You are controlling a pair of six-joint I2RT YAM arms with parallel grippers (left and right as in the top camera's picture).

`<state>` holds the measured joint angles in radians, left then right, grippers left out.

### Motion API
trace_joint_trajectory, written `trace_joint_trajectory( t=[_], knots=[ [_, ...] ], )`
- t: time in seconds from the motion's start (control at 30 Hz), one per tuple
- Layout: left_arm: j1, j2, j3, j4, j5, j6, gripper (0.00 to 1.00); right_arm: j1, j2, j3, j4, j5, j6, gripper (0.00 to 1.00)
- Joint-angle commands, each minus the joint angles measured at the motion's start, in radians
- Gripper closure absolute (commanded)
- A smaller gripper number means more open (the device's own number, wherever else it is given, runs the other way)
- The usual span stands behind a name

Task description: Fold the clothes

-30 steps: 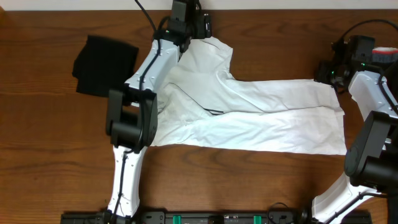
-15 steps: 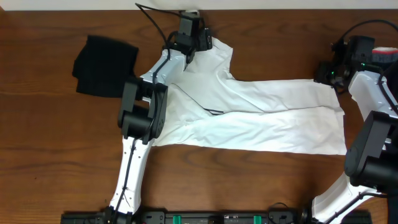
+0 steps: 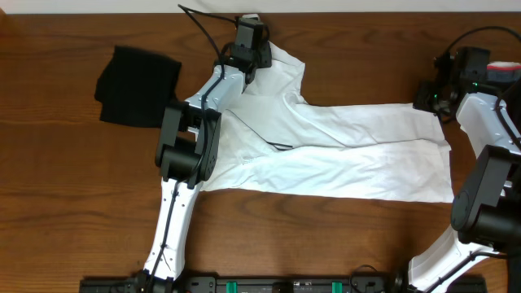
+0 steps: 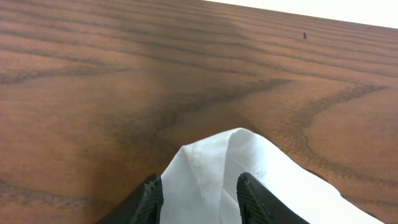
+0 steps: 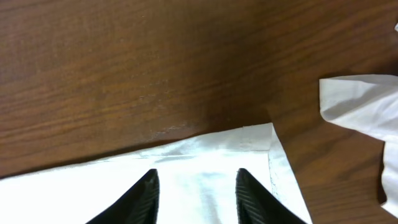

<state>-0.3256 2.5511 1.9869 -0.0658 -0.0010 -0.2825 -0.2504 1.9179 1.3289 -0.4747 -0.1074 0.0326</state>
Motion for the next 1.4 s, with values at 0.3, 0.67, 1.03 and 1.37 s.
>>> trace_joint_trajectory(
  t=[0.3,0.67,1.03,1.37],
  knots=[
    [-0.002,0.016,0.087,-0.068,-0.015,0.065,0.74,-0.011,0.002,0.011,-0.015,0.011,-0.012,0.70],
    [-0.015,0.019,0.085,-0.068,-0.015,0.045,0.66,-0.011,0.002,0.009,-0.016,0.014,-0.012,0.69],
    [-0.021,0.037,0.085,-0.068,-0.019,0.045,0.75,-0.022,0.005,-0.001,-0.014,0.025,-0.012,0.70],
    [-0.021,0.043,0.085,-0.072,-0.098,0.046,0.86,-0.027,0.037,-0.001,-0.003,0.031,-0.012,0.79]
  ],
)
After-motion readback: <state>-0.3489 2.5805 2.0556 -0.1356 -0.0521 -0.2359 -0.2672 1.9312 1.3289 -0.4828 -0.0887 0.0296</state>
